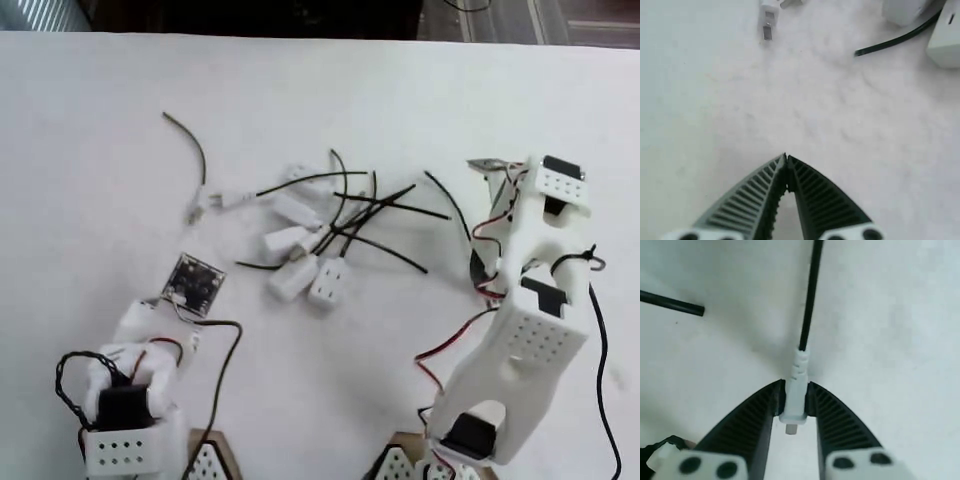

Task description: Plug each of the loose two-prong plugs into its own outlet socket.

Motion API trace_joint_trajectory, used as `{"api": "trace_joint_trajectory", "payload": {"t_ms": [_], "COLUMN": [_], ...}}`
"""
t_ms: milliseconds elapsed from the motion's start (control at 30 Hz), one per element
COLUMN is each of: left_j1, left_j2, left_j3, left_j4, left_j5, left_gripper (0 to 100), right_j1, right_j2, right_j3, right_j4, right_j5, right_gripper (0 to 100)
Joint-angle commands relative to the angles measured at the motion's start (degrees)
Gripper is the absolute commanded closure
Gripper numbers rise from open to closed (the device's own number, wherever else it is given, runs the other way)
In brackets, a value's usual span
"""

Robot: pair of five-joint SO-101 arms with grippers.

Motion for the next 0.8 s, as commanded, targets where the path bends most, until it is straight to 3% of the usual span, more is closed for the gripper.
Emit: {"api": "trace_joint_trajectory", "payload": {"t_ms": [0,233,433,600,767], "left_j1": [-0.48,-0.13,-0.13,-0.04,0.04], "left_j2": [-0.40,-0.40,-0.40,-0.40,-0.13], "left_j3": [-0.26,-1.49,-9.14,-16.97,-17.49], "left_j4": [-0.79,-1.85,-4.13,-4.40,-10.37], "left_j5": [-0.35,0.00,0.26,9.05,14.68], "left_gripper": [98,98,98,98,98], "right_j1": [1.89,1.98,-2.59,-11.47,-25.80], "right_j2": [-2.95,-14.64,-33.89,-55.52,-76.53], "right_j3": [-6.42,-4.13,10.90,26.29,40.97], "right_j4": [5.85,5.76,5.58,3.56,-4.18], "right_j5": [0.26,0.26,0.18,-5.10,-14.77], "right_gripper": [98.1,98.1,98.1,98.1,98.1]}}
